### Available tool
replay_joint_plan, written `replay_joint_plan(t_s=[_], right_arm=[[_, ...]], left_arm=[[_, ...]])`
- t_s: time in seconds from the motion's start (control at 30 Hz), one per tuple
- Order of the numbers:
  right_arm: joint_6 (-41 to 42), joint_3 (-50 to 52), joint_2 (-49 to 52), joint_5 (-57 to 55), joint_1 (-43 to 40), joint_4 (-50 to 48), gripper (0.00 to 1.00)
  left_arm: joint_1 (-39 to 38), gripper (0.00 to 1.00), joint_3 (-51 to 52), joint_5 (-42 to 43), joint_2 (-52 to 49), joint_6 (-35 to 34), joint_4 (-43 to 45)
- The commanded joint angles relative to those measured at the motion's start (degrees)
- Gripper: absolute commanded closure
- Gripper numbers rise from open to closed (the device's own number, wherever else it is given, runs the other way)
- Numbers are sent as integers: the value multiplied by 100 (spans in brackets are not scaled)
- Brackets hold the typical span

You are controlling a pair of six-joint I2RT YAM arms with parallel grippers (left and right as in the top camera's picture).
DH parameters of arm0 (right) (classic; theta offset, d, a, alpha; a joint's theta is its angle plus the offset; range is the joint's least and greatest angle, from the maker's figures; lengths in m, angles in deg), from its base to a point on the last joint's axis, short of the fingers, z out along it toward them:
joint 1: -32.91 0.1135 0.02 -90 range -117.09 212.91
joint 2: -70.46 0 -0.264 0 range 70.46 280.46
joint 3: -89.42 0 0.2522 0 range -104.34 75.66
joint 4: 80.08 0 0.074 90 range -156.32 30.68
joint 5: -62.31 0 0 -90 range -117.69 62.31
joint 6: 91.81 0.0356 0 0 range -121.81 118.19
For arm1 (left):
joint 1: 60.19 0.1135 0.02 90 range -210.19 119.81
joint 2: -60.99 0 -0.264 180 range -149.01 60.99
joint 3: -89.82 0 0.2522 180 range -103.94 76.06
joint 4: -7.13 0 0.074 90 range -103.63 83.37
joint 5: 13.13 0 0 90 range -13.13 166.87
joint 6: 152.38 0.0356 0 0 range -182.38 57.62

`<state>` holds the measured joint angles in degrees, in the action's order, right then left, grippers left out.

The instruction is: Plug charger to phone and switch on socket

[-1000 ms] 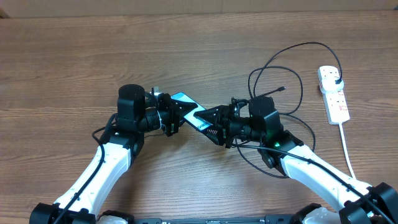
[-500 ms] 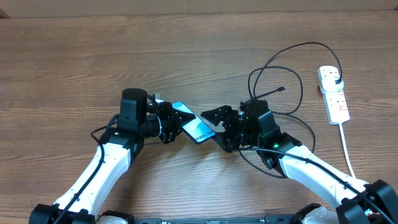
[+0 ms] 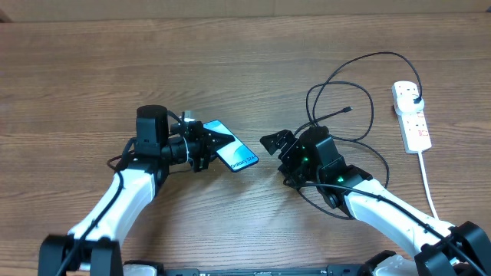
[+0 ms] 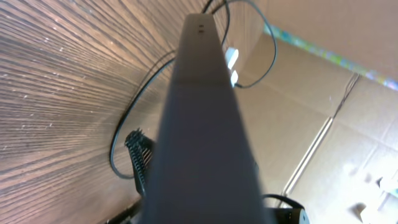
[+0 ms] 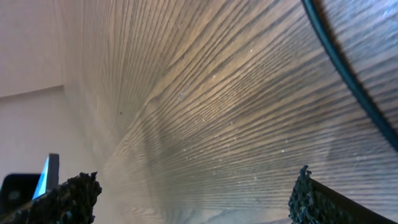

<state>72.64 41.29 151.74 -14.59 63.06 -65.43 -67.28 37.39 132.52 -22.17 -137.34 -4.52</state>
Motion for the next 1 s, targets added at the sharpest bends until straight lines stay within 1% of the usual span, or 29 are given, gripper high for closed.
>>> replay_joint_plan(t_s=[0.0,0.07,0.2,0.27,0.37,0.47,0.57,0.7,0.77,0.87,0.97], right_arm=[[-485,28,28,-118,9,15,0],[-695,22,28,-74,9,146,0],[-748,11,26,74,-7,592,0],[-752,11,26,175,-55,756,0],[-1152,-22,24,422,-157,831,0],[-1357,-192,22,520,-262,1169,0],[-1497,-413,22,498,-297,1613,0],[-1609,-728,22,507,-295,2092,0],[-1637,-890,22,555,-284,2341,0],[-1895,-1143,22,708,-275,2806,0],[-2092,-1405,22,708,-275,3241,0]], left_arm=[[37,96,-149,942,-374,-173,431],[37,96,-164,1191,-662,-350,857],[37,96,-262,1646,-1362,-647,1620],[37,96,-356,1768,-1698,-743,1851],[37,96,-507,1875,-2065,-785,2037],[37,96,-625,1906,-2251,-772,2100],[37,96,-649,1805,-2264,-748,2149],[37,96,-649,1716,-2264,-730,2422],[37,96,-649,1471,-2264,-737,2524],[31,96,-649,990,-2264,-855,2581],[31,96,-649,826,-2264,-885,2581]])
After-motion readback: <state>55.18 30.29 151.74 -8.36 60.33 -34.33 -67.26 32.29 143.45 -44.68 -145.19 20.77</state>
